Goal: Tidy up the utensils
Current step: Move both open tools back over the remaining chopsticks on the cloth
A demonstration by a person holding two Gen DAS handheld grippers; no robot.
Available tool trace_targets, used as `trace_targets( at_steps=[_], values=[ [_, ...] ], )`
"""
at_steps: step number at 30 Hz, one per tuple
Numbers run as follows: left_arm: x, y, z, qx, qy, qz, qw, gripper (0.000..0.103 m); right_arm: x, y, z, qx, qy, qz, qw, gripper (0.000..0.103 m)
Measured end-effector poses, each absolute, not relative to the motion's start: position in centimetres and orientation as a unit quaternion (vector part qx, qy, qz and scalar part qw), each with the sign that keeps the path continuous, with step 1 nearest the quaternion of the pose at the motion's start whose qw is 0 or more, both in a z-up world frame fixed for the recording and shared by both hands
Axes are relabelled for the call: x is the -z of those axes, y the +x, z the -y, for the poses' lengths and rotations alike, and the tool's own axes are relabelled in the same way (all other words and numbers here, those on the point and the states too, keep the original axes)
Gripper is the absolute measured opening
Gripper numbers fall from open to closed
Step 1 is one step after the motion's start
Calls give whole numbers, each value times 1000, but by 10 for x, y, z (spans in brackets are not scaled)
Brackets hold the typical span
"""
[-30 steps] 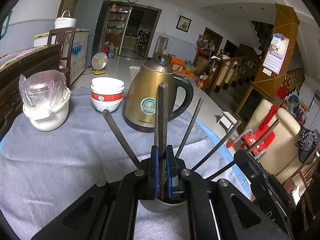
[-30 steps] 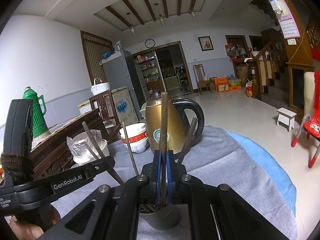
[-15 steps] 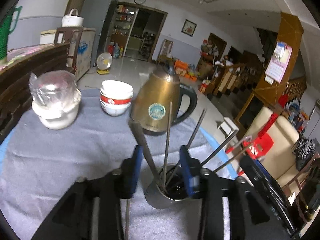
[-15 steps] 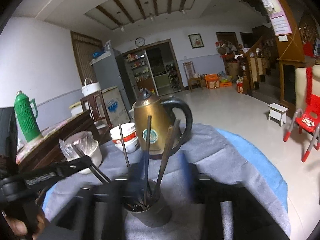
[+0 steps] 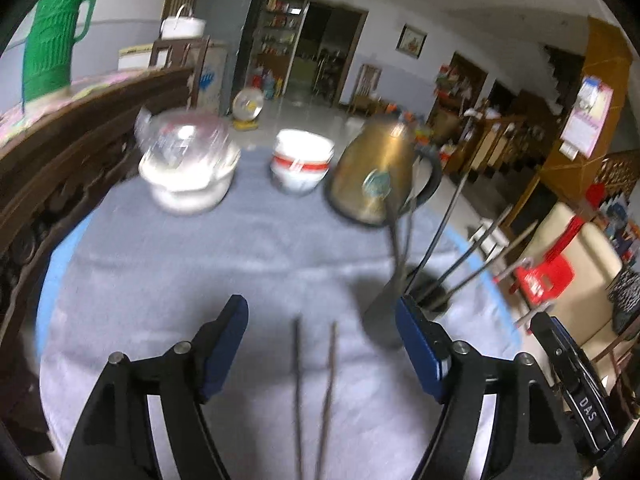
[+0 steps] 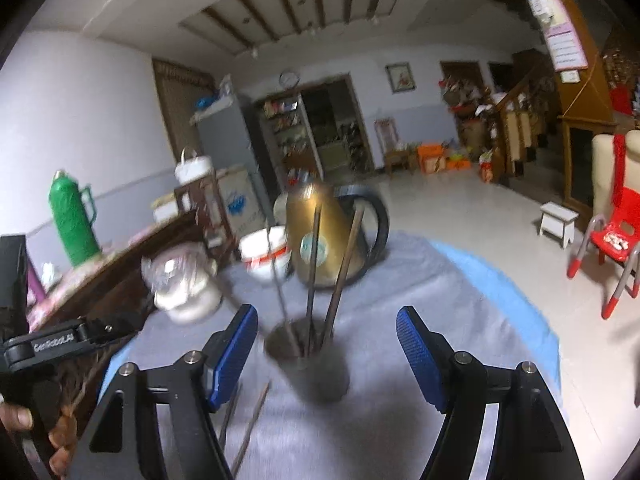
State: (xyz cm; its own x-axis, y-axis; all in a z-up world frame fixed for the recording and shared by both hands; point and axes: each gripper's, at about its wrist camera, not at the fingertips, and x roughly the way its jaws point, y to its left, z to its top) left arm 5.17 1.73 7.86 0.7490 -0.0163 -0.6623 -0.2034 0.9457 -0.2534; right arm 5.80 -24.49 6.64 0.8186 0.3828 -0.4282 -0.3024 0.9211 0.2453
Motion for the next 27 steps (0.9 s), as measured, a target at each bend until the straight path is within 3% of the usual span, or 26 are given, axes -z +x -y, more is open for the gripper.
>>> trace_targets(
  at_steps=[7,23,26,27],
  values=[
    [-26,33,-33,-75,-165,-418,890,76,-5,44,228,-197,79,-340,916,76],
    [36,2,-51,-90,-174,-485,853,76,33,48,200,-234,90,-434,865,76],
    [43,-3,-54,-92,-183,-490,847,76,39,55,187,-255,95,-457,847,74],
    [44,-4,-56,-93,-185,-491,846,76,40,58,181,-260,94,-462,843,66]
  ],
)
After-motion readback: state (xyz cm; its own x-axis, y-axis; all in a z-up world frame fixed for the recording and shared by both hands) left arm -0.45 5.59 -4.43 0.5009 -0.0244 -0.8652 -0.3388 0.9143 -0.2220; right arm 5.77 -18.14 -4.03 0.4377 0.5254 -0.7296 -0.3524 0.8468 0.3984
